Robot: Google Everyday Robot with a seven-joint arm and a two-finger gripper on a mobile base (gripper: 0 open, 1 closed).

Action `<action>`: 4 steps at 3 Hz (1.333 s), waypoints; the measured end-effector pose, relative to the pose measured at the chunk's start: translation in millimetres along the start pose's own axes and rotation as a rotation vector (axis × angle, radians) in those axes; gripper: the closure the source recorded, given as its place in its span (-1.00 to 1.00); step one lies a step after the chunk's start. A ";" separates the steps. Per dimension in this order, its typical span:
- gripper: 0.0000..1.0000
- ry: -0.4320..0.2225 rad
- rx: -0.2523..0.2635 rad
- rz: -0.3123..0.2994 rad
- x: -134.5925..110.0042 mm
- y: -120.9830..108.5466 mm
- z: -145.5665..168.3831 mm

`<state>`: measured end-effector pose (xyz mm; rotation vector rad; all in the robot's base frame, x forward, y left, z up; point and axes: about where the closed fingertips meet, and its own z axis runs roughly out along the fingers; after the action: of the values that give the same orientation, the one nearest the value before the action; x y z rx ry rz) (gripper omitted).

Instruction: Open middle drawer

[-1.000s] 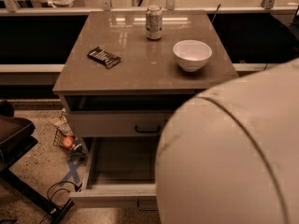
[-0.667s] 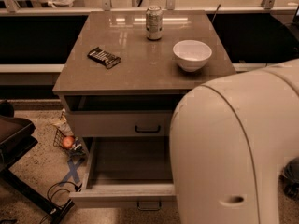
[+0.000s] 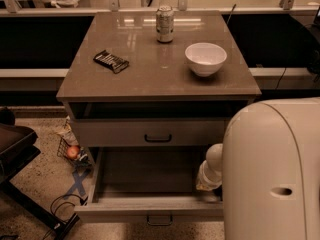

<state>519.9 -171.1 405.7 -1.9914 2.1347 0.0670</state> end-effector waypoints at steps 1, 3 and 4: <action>1.00 -0.034 -0.017 0.039 8.7 24.9 4.2; 1.00 -0.034 -0.075 0.104 16.6 70.4 0.7; 0.65 -0.034 -0.075 0.104 16.3 70.2 -1.0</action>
Offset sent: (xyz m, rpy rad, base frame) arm -0.0983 -0.0146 -0.0123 0.0613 0.1245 -0.1053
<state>449.3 -181.6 395.4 -1.9033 2.2438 0.1998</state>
